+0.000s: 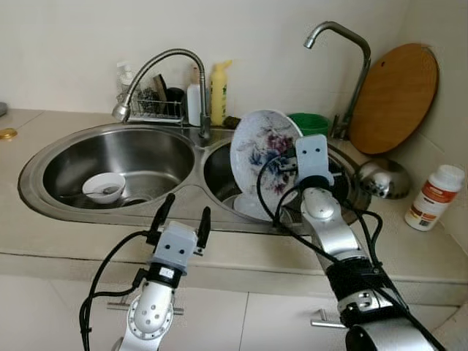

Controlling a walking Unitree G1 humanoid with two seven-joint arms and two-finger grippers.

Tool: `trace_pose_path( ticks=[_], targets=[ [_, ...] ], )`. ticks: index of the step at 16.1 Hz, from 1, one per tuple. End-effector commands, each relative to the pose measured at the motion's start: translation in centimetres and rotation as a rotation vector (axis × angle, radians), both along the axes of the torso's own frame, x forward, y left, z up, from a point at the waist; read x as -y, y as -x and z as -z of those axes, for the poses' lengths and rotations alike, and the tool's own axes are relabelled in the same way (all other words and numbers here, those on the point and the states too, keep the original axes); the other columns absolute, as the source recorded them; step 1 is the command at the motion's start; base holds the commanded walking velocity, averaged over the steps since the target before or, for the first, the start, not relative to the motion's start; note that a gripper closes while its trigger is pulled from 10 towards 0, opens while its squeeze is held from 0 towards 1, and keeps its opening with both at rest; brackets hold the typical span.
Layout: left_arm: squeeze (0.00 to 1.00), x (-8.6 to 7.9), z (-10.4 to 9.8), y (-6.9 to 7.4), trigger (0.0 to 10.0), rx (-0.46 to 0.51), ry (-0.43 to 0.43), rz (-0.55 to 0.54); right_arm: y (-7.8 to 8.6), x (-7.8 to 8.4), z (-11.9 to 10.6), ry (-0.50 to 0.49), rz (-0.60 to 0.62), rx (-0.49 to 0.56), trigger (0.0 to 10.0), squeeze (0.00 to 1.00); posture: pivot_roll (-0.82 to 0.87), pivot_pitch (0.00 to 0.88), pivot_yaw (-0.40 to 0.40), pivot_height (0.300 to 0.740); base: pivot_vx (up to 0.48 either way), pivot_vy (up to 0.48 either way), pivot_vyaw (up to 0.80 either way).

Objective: Kitchen organization

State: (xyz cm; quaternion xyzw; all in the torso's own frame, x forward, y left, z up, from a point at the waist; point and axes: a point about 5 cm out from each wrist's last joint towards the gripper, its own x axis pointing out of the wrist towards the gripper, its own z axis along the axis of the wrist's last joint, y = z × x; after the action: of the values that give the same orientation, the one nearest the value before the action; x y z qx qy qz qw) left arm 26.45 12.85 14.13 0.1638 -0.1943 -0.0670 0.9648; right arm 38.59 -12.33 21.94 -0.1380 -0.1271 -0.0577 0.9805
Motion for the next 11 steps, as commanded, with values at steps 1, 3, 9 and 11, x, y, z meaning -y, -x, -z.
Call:
trace_pose_path(
  ticks=[1, 3, 9, 11],
  targets=[
    [0.0, 0.1, 0.1, 0.0, 10.0, -0.008, -0.005, 0.004, -0.3, -0.7, 0.0, 0.062, -0.023, -0.027, 4.6, 0.0, 0.13, 0.0, -0.046, 0.74, 0.0, 0.0, 0.0],
    [0.0, 0.2, 0.1, 0.0, 10.0, -0.01, -0.005, 0.008, -0.3, -2.2, 1.7, 0.108, -0.129, -0.125, 10.0, 0.0, 0.13, 0.0, -0.044, 0.74, 0.0, 0.0, 0.0],
    [0.0, 0.3, 0.3, 0.0, 10.0, -0.017, -0.006, 0.009, 0.7, -4.2, 5.7, 0.089, -0.302, -0.337, 10.0, 1.0, 0.13, 0.0, -0.046, 0.74, 0.0, 0.0, 0.0],
    [0.0, 0.3, 0.3, 0.0, 10.0, -0.018, -0.006, 0.007, 0.4, -3.2, 5.3, 0.024, -0.263, -0.33, 10.0, 1.0, 0.13, 0.0, -0.046, 0.74, 0.0, 0.0, 0.0]
  ],
)
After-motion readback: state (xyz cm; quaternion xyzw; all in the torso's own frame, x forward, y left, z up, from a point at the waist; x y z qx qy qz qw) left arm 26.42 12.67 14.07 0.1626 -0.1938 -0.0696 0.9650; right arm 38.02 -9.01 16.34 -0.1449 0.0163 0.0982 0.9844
